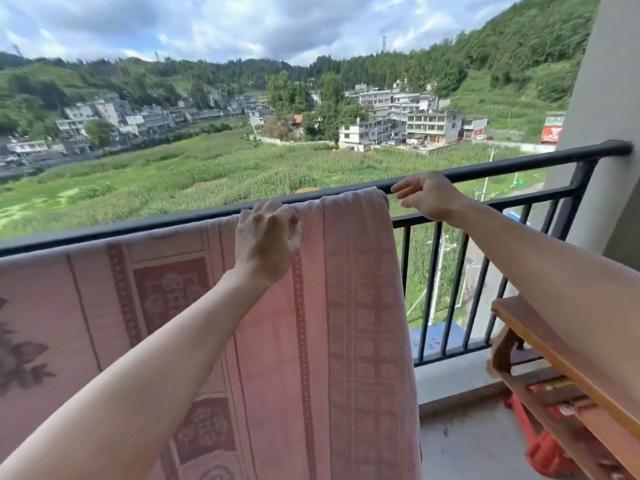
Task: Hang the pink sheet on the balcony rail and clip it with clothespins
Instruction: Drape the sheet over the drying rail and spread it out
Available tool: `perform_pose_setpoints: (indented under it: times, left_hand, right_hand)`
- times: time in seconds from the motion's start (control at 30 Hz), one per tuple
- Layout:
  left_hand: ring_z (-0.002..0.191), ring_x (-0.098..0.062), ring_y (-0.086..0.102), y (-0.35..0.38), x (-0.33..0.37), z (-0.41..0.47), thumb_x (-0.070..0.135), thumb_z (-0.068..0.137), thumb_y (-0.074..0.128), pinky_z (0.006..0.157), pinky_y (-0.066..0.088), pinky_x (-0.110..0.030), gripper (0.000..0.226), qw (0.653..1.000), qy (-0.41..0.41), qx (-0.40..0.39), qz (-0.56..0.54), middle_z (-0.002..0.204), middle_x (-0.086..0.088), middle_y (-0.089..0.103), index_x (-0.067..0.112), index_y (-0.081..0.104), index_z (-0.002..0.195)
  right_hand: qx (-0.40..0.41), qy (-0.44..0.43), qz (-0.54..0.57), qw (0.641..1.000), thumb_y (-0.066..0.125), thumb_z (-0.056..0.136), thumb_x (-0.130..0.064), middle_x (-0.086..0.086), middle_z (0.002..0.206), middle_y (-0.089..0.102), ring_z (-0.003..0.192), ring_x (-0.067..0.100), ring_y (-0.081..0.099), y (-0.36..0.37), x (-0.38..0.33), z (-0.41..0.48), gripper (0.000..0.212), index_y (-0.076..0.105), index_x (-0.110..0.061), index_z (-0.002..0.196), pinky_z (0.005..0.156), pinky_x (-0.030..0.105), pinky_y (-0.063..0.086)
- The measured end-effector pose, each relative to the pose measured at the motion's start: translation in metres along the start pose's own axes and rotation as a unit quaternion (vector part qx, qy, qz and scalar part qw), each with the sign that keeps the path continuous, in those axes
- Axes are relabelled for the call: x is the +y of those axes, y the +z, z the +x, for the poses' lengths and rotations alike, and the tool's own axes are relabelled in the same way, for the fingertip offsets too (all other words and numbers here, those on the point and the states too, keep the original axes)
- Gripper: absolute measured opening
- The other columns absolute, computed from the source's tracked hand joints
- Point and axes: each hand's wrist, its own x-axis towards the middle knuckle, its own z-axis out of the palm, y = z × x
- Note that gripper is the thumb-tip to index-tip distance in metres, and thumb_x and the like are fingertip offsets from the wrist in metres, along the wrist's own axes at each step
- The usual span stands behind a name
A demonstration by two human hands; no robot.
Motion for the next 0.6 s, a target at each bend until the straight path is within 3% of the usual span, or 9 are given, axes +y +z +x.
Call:
perform_pose_setpoints:
  times: [0.07,0.2,0.33,0.4,0.53,0.6]
  left_hand:
    - [0.090,-0.025,0.062,0.015,0.032,-0.005,0.030,0.088,0.065,0.084,0.042,-0.039,0.016,0.999,0.031,-0.007,-0.005,0.091,-0.001,0.069,0.016,0.069,0.084]
    - [0.085,-0.022,0.060,0.060,0.089,-0.006,0.063,0.084,0.056,0.080,0.043,-0.039,0.047,0.998,-0.001,-0.027,0.063,0.085,0.002,0.068,0.017,0.067,0.082]
    - [0.079,-0.025,0.061,0.106,0.126,0.003,0.074,0.071,0.061,0.069,0.047,-0.038,0.060,0.995,-0.062,0.004,0.082,0.084,-0.002,0.066,0.016,0.057,0.087]
    - [0.081,-0.025,0.060,0.126,0.134,0.011,0.063,0.071,0.069,0.065,0.050,-0.038,0.054,0.990,-0.120,0.020,0.076,0.088,-0.003,0.065,0.015,0.055,0.091]
    - [0.071,-0.026,0.061,0.135,0.135,0.010,0.018,0.083,0.065,0.056,0.051,-0.038,0.008,0.986,-0.142,0.081,0.032,0.080,-0.003,0.063,0.011,0.061,0.082]
    - [0.064,-0.018,0.059,0.117,0.134,0.010,0.020,0.092,0.060,0.057,0.049,-0.034,0.015,0.977,-0.185,0.104,-0.037,0.074,0.002,0.063,0.011,0.064,0.080]
  right_hand:
    - [-0.025,0.005,0.066,0.998,0.059,0.093,-0.003,0.009,0.112,0.067,0.096,0.018,0.063,0.002,-0.002,0.012,0.027,0.066,-0.010,0.118,0.068,0.022,0.051]
    - [-0.053,0.020,0.147,0.988,0.058,0.095,-0.012,0.004,0.105,0.073,0.101,0.023,0.067,0.005,0.008,0.043,0.017,0.069,-0.014,0.108,0.084,0.040,0.052]
    - [-0.153,-0.007,0.173,0.973,0.056,0.097,-0.015,0.001,0.102,0.075,0.099,0.021,0.070,0.002,0.027,0.074,0.018,0.069,-0.014,0.109,0.084,0.040,0.051]
    - [-0.207,-0.035,0.189,0.959,0.057,0.096,-0.016,0.001,0.104,0.075,0.099,0.019,0.071,-0.003,0.033,0.090,0.020,0.068,-0.014,0.113,0.085,0.039,0.051]
    - [-0.286,-0.076,0.223,0.929,0.059,0.095,-0.014,0.001,0.106,0.075,0.100,0.020,0.071,-0.003,0.044,0.117,0.022,0.067,-0.013,0.116,0.089,0.040,0.050]
    - [-0.329,-0.087,0.234,0.911,0.060,0.095,-0.014,0.000,0.106,0.075,0.100,0.020,0.070,0.002,0.046,0.125,0.022,0.068,-0.015,0.115,0.088,0.040,0.051]
